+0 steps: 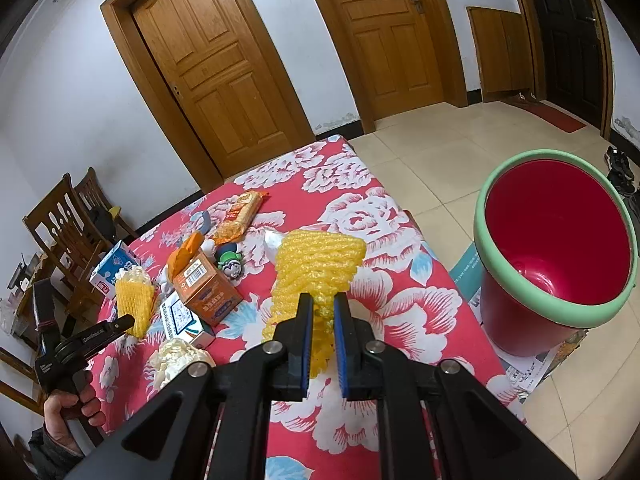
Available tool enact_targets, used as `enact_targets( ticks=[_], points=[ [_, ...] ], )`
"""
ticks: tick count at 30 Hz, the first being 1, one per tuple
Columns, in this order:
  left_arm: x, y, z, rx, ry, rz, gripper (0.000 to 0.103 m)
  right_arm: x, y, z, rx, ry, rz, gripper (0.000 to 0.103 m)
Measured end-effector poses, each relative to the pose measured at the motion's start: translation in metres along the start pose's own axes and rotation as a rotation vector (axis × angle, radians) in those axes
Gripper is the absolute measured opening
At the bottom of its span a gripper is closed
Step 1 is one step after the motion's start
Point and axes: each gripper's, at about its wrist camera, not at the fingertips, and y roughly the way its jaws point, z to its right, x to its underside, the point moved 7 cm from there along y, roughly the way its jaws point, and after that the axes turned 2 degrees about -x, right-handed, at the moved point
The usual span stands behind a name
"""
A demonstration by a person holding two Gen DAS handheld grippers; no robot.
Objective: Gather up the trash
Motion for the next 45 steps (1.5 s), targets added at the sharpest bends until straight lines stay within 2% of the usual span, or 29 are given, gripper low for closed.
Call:
enact_targets(
  ticks=[10, 16, 20, 34, 45],
  points=[
    [0.001, -0.047, 0.018, 0.104, 0.001, 0.036, 0.019, -0.001, -0.008, -0.001, -0.019, 0.0, 0.023, 0.012],
    [-0.006, -0.078, 0.043, 0.142, 0.053, 0.076, 0.019, -0.003, -0.018, 0.001, -0.03, 0.001, 0.049, 0.012],
    [-0.008, -0.084, 0.064, 0.16, 0.092, 0.08, 0.019, -0.006, -0.026, 0.01, -0.023, 0.014, 0.069, 0.012],
    [0.002, -0.078, 0.178, 0.277, 0.264, 0.033, 0.019, -0.024, -0.053, 0.066, 0.062, 0.085, 0.152, 0.012],
    [0.029, -0.053, 0.291, 0.372, 0.419, -0.059, 0.019, -0.035, -0.068, 0.137, 0.15, 0.171, 0.191, 0.013]
  ],
)
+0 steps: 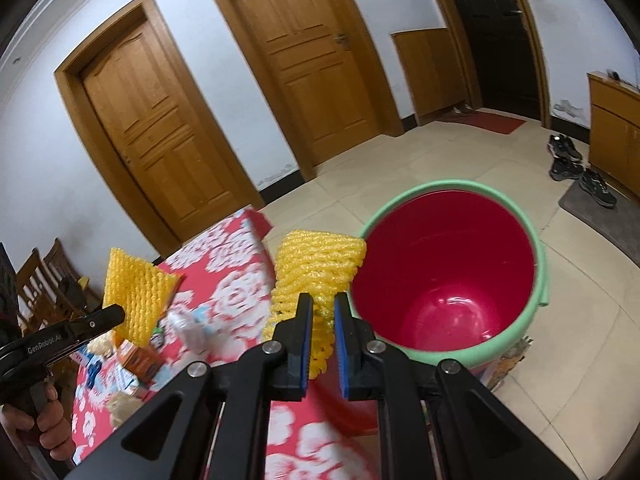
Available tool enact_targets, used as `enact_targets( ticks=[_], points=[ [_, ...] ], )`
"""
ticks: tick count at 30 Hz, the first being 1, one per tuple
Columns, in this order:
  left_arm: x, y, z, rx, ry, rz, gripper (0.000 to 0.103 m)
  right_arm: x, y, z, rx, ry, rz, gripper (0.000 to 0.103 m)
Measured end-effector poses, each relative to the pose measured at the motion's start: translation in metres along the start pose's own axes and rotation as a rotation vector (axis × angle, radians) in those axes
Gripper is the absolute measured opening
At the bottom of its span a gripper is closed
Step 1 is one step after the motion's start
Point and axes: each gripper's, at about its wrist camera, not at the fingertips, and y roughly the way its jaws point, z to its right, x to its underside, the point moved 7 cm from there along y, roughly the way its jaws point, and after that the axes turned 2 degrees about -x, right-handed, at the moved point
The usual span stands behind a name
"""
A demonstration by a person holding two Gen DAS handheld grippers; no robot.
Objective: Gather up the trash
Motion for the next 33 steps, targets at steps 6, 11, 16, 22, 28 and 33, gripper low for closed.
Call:
enact_targets(
  ticks=[6, 11, 16, 22, 28, 33],
  points=[
    [-0.003, 0.031, 0.047, 0.042, 0.063, -0.044, 0.019, -0.008, 0.002, 0.035, 0.052, 0.032, 0.01, 0.013],
    [-0.002, 0.06, 0.082, 0.073, 0.118, -0.083, 0.019, -0.011, 0.007, 0.061, 0.1, 0.057, 0.006, 0.013],
    [0.001, 0.086, 0.111, 0.099, 0.166, -0.117, 0.019, -0.01, 0.014, 0.085, 0.13, 0.092, -0.007, 0.014],
    [0.005, 0.111, 0.132, 0.107, 0.197, -0.15, 0.019, -0.008, 0.02, 0.106, 0.154, 0.125, -0.019, 0.017],
    [0.008, 0.119, 0.147, 0.129, 0.228, -0.155, 0.044, -0.008, 0.022, 0.116, 0.167, 0.14, -0.016, 0.02],
    [0.007, 0.117, 0.148, 0.13, 0.225, -0.149, 0.047, -0.009, 0.022, 0.116, 0.168, 0.156, -0.009, 0.032]
  ],
)
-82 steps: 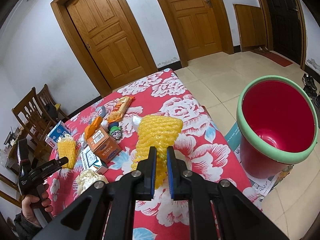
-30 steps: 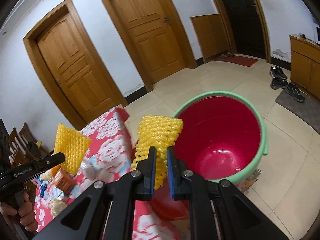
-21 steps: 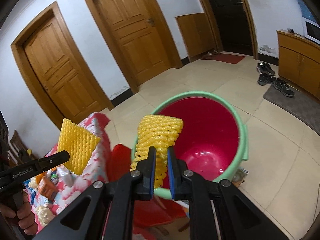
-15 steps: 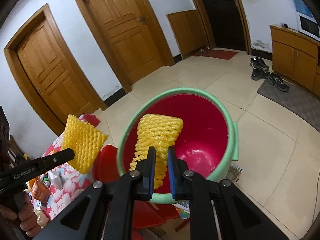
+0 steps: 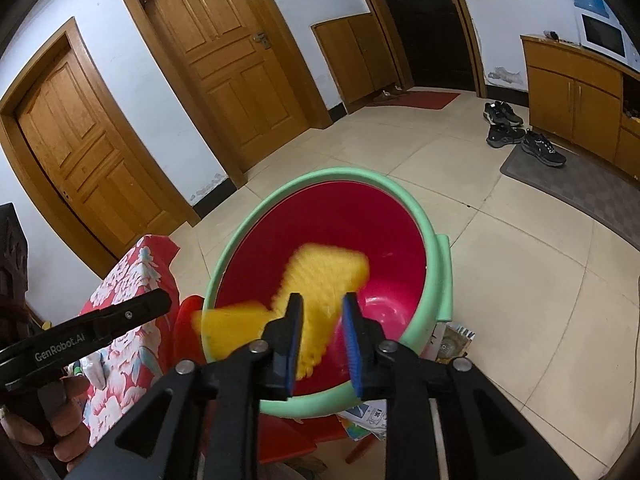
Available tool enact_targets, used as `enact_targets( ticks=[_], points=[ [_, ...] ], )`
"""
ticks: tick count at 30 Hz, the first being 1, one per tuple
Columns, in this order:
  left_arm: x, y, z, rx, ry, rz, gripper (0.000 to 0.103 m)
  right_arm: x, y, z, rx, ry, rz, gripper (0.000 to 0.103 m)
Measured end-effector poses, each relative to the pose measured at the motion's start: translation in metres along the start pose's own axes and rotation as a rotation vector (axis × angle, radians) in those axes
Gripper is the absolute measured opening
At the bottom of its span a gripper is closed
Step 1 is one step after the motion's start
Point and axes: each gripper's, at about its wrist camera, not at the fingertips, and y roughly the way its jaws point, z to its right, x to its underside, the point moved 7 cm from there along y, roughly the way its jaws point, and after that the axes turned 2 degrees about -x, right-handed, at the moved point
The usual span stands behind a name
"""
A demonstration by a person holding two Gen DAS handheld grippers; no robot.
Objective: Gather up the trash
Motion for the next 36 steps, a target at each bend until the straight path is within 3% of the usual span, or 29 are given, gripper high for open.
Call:
enact_targets(
  ticks=[7, 19, 36],
  points=[
    [-0.001, -0.014, -0.01, 0.004, -0.034, 0.014, 0.047, -0.001, -0.005, -0.001, 0.0, 0.001, 0.004, 0.035],
    [0.009, -0.074, -0.037, -0.006, -0.11, 0.077, 0.047, 0.008, -0.031, -0.031, -0.054, -0.033, 0.01, 0.039],
    [0.066, -0.153, -0.128, -0.14, -0.281, 0.132, 0.047, 0.039, -0.054, -0.106, -0.174, -0.152, -0.038, 0.041]
  ],
)
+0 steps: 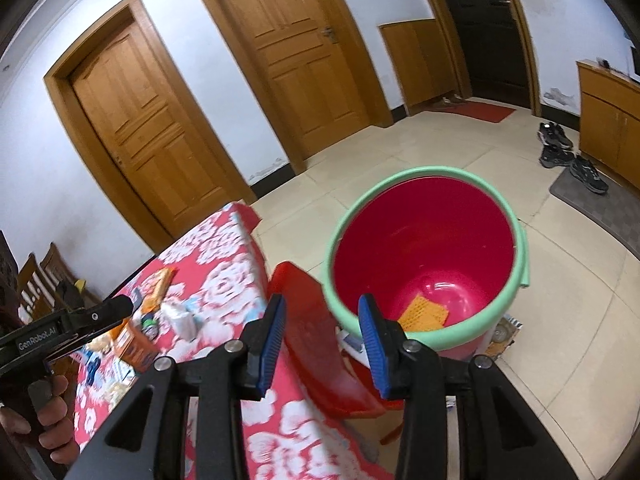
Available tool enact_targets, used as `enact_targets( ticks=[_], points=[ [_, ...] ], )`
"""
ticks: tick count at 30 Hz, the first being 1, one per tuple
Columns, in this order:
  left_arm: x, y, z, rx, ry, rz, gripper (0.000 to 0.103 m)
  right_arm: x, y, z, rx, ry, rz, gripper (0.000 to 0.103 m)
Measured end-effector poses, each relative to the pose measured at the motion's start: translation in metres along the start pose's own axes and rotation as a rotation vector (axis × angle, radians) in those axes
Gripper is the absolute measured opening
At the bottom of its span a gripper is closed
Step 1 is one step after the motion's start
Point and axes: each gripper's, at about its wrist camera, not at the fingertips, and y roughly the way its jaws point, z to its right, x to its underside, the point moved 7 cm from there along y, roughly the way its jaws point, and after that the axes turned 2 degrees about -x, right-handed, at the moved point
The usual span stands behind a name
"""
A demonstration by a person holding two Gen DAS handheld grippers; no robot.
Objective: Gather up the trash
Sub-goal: 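Reach the left gripper to the crumpled white paper and grasp it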
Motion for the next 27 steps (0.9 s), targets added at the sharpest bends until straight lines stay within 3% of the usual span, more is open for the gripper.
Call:
enact_targets(
  ticks=[14, 27],
  points=[
    [0.051, -0.024, -0.082, -0.126, -0.115, -0.04, 0.047, 0.024, 0.001, -0.053, -0.071, -0.085, -0.051, 0.044],
    [0.084, -0.016, -0.105, -0.131, -0.192, -0.093, 0.048, 0.039, 0.008, -0.075, -0.093, -0.118, -0.093, 0.046]
  ],
)
